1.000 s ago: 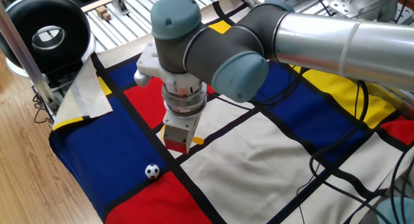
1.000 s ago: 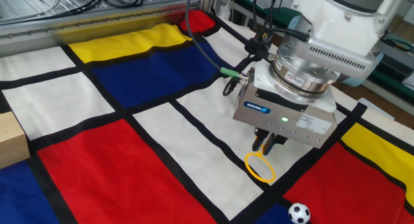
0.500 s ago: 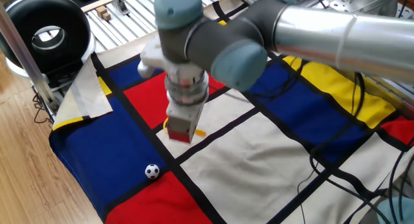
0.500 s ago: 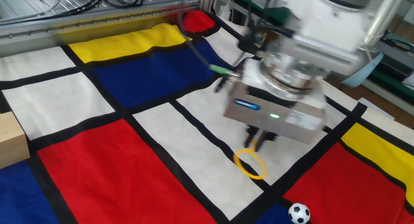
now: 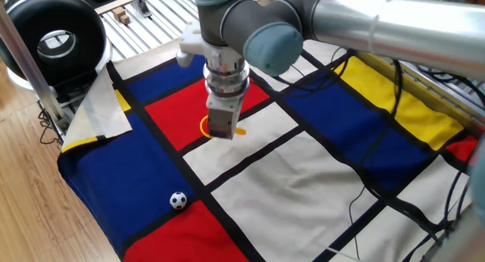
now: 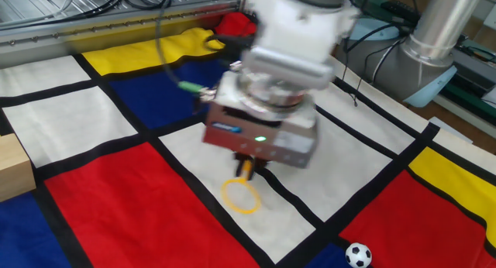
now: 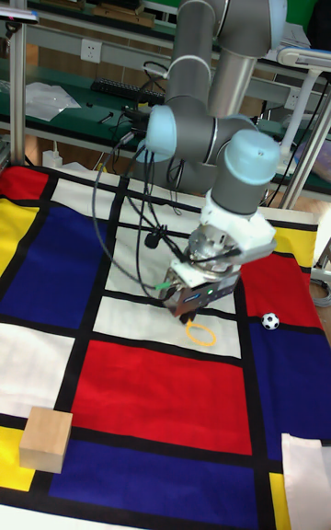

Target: Remove the bubble ring from the ball

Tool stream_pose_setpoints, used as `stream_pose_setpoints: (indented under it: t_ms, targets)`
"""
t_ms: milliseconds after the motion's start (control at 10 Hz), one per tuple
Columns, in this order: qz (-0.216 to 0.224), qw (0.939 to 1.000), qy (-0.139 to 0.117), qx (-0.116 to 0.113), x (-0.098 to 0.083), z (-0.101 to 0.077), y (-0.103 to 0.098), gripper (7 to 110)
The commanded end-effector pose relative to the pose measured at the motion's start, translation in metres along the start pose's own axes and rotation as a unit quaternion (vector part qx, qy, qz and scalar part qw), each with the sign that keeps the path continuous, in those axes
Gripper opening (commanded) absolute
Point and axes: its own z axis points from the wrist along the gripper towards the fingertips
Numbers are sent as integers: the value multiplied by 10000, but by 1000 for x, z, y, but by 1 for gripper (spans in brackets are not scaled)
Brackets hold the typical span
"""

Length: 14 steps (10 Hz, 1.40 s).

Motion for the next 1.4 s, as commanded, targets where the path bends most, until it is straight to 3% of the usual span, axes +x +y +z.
stream_pose_setpoints:
  t_ms: [0,200,400,1300]
  targets:
    - [18,9999,22,141,-7,16,-32,7]
    - [-126,9999,50,72,-8,21,-35,7]
    - [-429,9986,239,197,2,23,-43,7]
    - [-720,9972,221,-2,7,26,-36,7]
